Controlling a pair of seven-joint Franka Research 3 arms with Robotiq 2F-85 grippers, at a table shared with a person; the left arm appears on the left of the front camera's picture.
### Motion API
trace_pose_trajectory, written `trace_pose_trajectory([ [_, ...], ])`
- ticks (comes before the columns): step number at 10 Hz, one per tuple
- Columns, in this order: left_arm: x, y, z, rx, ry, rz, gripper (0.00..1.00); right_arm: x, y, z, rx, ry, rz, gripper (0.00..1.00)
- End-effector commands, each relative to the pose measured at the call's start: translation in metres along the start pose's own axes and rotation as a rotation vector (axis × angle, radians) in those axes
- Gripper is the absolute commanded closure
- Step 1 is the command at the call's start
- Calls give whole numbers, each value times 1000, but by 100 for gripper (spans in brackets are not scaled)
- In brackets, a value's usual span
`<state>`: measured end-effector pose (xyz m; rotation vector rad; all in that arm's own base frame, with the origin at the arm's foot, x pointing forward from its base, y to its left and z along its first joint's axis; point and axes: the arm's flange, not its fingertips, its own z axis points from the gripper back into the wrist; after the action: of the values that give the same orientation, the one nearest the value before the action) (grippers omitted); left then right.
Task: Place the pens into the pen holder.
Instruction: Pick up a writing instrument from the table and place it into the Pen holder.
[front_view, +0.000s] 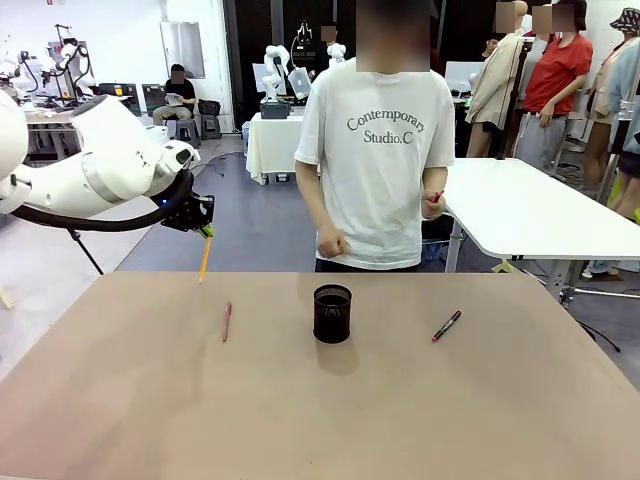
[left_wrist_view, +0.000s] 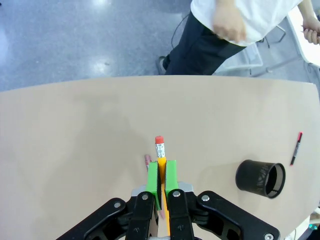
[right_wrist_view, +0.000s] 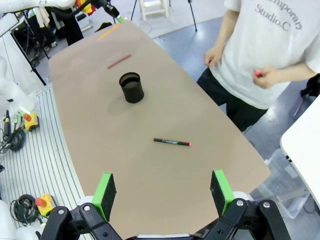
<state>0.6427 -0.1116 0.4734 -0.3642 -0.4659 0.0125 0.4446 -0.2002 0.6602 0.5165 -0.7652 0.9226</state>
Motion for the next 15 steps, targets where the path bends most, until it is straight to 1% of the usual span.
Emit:
trace_pose_trajectory([
  [1,-1,10,16,-22,-51,26,100,0,3,-1,0,-7,10,0],
  [8,-2,53,94,-36,-265,133,100,0,3,-1,0,-7,10,0],
  [12,-7,71,122,-45,-365,164,100,0,3,-1,0,-7,10,0],
  [13,-9,73,123,-47,-376,142,100,0,3,-1,0,-7,10,0],
  [14,5,64,120,-28,-337,177,100,0,3,-1,0,-7,10,0],
  [15,5,64,120,-28,-337,177,100,0,3,-1,0,-7,10,0],
])
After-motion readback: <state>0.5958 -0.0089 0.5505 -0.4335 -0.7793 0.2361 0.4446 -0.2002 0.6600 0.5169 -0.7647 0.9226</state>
